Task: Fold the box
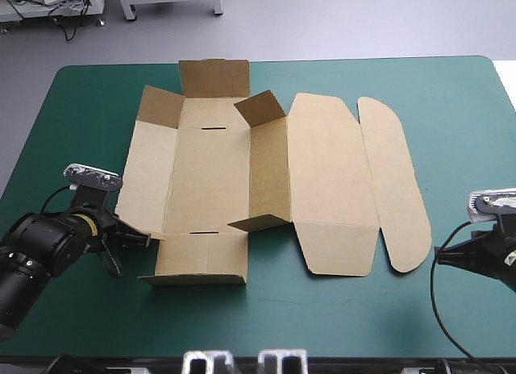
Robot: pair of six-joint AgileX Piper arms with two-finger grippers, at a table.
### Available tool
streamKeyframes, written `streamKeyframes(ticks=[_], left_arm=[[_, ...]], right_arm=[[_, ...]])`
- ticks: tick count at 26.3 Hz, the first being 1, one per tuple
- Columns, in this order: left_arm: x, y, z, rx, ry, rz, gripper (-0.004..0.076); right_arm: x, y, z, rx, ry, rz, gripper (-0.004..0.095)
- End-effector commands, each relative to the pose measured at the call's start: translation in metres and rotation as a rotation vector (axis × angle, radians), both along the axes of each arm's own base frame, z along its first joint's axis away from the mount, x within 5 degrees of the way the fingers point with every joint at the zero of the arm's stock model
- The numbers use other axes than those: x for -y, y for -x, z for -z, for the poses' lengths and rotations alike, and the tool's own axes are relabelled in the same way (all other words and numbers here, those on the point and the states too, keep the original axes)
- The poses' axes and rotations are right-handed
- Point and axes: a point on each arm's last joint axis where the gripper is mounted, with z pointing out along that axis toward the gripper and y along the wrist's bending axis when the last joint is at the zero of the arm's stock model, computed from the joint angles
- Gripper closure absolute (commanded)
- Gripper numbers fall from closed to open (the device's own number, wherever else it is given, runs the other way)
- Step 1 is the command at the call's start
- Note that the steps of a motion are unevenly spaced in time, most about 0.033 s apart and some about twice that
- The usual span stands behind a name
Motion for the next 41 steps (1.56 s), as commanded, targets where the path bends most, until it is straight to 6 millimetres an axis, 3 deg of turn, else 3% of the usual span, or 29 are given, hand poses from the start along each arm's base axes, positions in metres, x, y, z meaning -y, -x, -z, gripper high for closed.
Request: streamKeyframes(ticks=[1, 25, 29, 35, 41], left_arm=[[0.001, -0.002, -0.012, 0.072, 0.031, -0.004, 0.0734], [0.003, -0.005, -0.016, 0.127, 0.052, 0.012, 0.0734], [0.005, -0.007, -0.014, 0.117, 0.007, 0.077, 0.0724], [0.008, -0.050, -0.027, 0.134, -0.063, 0.083, 0.0709], [0.002, -0.101, -0.049, 0.163, 0.067, 0.116, 0.0709]], right_arm=[[-0.002, -0.003, -0.009, 0.065, -0.024, -0.007, 0.0928], [-0.001, -0.001, -0.007, 0.034, -0.003, -0.008, 0.0928], [-0.001, -0.001, -0.007, 0.034, -0.003, -0.008, 0.0928], [-0.002, -0.003, -0.010, 0.072, -0.016, -0.012, 0.0928], [-0.003, -0.004, -0.011, 0.087, -0.021, -0.014, 0.0928]])
